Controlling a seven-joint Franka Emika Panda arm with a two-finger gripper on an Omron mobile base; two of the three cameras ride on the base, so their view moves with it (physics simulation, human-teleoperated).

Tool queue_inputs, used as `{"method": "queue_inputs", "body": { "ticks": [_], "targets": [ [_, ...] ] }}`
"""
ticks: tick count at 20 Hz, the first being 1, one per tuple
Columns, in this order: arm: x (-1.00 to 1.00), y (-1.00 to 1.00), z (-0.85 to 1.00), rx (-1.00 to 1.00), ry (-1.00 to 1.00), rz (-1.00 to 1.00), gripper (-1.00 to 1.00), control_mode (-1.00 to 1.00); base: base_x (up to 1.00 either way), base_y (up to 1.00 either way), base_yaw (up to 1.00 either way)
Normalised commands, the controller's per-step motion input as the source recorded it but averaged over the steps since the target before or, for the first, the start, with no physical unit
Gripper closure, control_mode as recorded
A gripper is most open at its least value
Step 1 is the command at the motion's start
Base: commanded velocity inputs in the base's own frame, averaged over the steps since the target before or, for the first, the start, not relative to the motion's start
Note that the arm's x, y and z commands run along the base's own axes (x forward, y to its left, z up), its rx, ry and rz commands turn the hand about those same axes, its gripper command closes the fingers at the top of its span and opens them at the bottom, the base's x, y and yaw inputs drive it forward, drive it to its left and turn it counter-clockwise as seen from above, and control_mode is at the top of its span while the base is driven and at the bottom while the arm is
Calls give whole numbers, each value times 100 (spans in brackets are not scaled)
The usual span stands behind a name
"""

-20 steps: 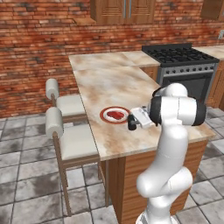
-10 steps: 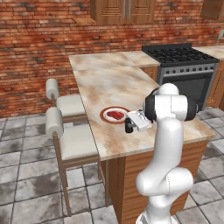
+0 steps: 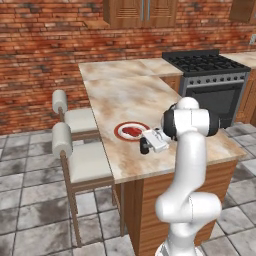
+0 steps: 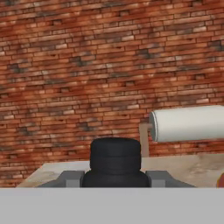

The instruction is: Retrieve the shaker from the cabinet and place it next the steak on a plate on the dining table.

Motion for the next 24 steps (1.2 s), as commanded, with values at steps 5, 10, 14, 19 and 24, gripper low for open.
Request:
{"method": "queue_inputs", "body": {
  "ticks": [5,10,14,19,24],
  "targets": [
    [17,5,-15,0,-1,0,100,-100,0,0,0],
    [25,6,0,0,-2,0,100,-100,0,0,0],
    [30,3,0,0,-1,0,100,-100,0,0,0],
    [27,0,-18,0,-6,0,100,-100,0,0,0],
    [37,0,-27,0,-5,0,100,-100,0,0,0]
  ]
}}
